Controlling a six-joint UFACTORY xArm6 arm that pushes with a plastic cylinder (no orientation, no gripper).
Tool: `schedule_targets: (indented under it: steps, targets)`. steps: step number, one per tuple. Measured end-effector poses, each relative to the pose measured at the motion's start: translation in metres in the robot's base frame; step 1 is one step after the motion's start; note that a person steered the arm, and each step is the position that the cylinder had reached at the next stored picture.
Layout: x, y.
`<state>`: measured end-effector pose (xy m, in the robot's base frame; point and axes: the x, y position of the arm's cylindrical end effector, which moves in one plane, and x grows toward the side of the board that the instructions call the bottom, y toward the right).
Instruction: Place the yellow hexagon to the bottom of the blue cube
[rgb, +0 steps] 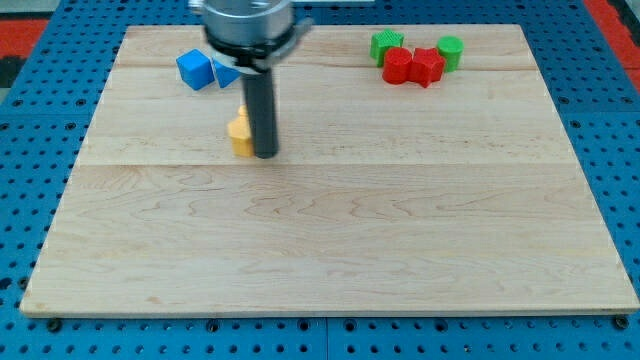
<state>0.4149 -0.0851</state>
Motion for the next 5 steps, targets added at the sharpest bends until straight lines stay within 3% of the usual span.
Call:
schedule_targets:
  steps: [2,4,5]
  targets:
    - [-0.072,-0.063]
    - [-0.005,-0.063]
    - [-0.031,-0.123]
